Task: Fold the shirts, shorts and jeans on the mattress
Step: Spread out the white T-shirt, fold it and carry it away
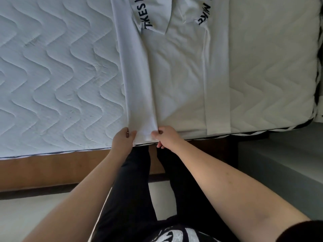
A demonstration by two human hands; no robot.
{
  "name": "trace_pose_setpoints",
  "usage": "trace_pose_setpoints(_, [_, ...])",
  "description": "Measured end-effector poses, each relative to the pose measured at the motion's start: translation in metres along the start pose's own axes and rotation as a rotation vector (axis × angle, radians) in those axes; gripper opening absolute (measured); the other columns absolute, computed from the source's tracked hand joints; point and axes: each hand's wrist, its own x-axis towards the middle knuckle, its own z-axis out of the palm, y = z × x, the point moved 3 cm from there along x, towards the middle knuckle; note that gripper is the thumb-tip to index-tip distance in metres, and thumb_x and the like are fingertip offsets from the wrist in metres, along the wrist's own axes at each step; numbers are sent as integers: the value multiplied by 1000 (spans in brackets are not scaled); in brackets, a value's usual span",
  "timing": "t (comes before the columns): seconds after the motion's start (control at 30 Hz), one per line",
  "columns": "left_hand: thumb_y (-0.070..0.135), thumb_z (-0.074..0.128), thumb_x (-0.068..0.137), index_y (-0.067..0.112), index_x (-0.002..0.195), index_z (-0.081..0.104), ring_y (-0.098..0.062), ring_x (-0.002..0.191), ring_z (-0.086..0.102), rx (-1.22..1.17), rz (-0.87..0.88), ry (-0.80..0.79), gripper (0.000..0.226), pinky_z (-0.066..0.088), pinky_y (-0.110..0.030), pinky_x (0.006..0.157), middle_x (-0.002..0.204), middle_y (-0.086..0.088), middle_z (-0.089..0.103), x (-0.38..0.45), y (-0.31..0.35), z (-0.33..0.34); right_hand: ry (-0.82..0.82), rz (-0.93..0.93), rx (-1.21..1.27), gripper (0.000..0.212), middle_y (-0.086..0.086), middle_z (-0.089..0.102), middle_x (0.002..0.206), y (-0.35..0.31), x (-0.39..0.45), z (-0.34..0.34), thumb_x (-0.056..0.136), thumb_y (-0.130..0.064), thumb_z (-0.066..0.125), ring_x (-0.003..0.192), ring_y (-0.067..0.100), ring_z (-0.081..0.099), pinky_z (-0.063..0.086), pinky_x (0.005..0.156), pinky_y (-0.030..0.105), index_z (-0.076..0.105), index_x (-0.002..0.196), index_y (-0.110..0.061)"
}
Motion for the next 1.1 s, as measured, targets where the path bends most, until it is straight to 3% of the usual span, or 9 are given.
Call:
trace_pose_setpoints(0.17, [22,46,102,0,96,59,-36,85,58,-6,-36,14,26,43,-41,73,90,-22,63,-7,0,1,-38,37,-248,31,-2,74,73,-4,-3,-9,96,-37,55,44,10,58,45,47,20,68,101,-9])
trace_pose_setpoints(0.27, [31,55,99,8,105,60,-22,83,68,-158,-106,-40,24,56,-36,72,97,-8,67,-9,3,5,-8,61,-467,45,1,75,72,-11,1,-12,95,-49,52,43,10,59,45,53,22,70,86,-9])
trace_pose_setpoints(0.43, [22,74,84,15,100,64,-14,76,70,-16,-76,-91,20,57,-32,75,85,2,73,-12,-9,0,-54,23,-446,55,8,75,74,-16,8,-10,102,-45,37,59,20,66,54,82,33,72,86,-5])
trace_pose_setpoints(0.57, [9,59,95,2,106,66,-16,71,73,-162,-154,-164,15,59,-23,69,75,-5,75,-14,-14,0,-131,67,-594,42,2,70,59,-19,12,-14,100,-32,42,46,11,60,48,61,24,72,89,-5])
trace_pose_setpoints(0.67, [26,59,97,-3,95,67,-16,62,69,14,-191,-225,30,56,-23,60,69,-6,72,-13,-10,-7,-132,84,-722,41,0,69,57,-42,16,-26,96,-43,51,51,12,65,47,58,22,71,78,-12])
trace_pose_setpoints(0.77, [51,54,93,15,80,62,-15,66,63,307,-98,-69,39,46,-29,61,73,2,67,-5,2,-27,147,-107,-631,37,6,74,85,-75,27,-48,91,-48,59,82,24,70,49,74,30,68,85,-13])
trace_pose_setpoints(0.9, [37,57,94,23,95,59,-12,79,60,158,64,71,14,44,-23,65,84,9,63,15,38,-45,420,-287,-268,36,9,71,106,-124,51,-67,90,-37,67,105,28,64,47,86,32,63,113,-9])
trace_pose_setpoints(1.03, [20,60,94,14,112,60,-14,86,59,171,346,180,19,49,-29,81,101,-2,61,49,97,-60,462,-294,-181,39,9,70,104,-172,79,-76,89,-37,67,103,27,63,45,83,30,61,115,-8])
trace_pose_setpoints(1.1, [18,60,93,13,120,58,-19,99,58,236,430,206,27,48,-35,90,111,-6,59,65,125,-67,453,-278,-195,25,7,70,86,-186,87,-78,86,-34,67,86,26,64,43,71,27,66,96,-11])
